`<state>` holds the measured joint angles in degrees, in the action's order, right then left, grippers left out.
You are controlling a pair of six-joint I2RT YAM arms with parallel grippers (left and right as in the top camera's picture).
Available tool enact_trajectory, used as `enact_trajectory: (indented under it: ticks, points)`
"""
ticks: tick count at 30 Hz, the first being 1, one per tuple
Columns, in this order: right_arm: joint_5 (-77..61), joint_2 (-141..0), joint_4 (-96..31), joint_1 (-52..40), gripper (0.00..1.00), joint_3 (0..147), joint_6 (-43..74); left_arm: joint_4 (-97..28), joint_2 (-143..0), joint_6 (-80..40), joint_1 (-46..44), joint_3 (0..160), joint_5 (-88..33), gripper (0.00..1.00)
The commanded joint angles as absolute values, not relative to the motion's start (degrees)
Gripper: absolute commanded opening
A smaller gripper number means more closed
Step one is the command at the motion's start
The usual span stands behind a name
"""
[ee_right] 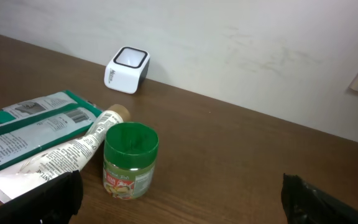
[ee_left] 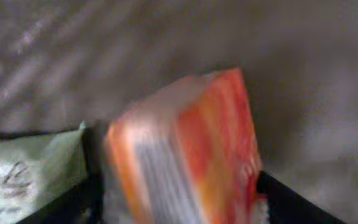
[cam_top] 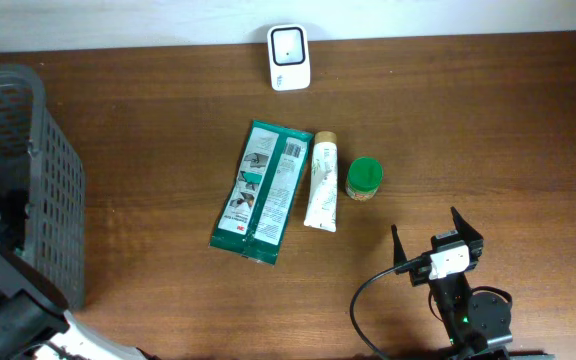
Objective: Scan the item barcode
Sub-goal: 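Reach into the basket and grasp the orange soap box with the left gripper, then place the orange soap box on top of the green packet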
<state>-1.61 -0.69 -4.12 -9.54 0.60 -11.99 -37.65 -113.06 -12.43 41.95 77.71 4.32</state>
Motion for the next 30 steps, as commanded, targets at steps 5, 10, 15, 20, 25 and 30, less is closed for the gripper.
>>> enact_trajectory:
  ticks: [5, 10, 15, 20, 25, 30]
  points:
    - [-2.2, -0.3, -4.3, -9.8, 0.98, 0.3, -11.4, -40.3, -113.8, -11.9, 42.0, 79.6, 4.3, 0.55]
    - [-2.2, -0.3, -4.3, -9.8, 0.98, 0.3, -11.3, -45.2, -109.5, -11.9, 42.0, 86.4, 1.9, 0.40]
    - [-2.2, -0.3, -4.3, -9.8, 0.98, 0.3, -11.4, -45.7, -100.9, -11.9, 42.0, 90.7, -6.4, 0.10]
    - [-2.2, -0.3, -4.3, -9.8, 0.98, 0.3, -11.4, -43.9, -88.7, -11.9, 40.6, 92.2, -11.7, 0.03]
    - [-2.2, -0.3, -4.3, -9.8, 0.98, 0.3, -11.4, -37.6, -75.5, -13.7, 32.0, 92.2, -15.9, 0.04]
    - [-2.2, -0.3, -4.3, -9.8, 0.98, 0.3, -11.4, -40.4, -71.1, -13.6, 13.5, 91.9, -18.3, 0.04]
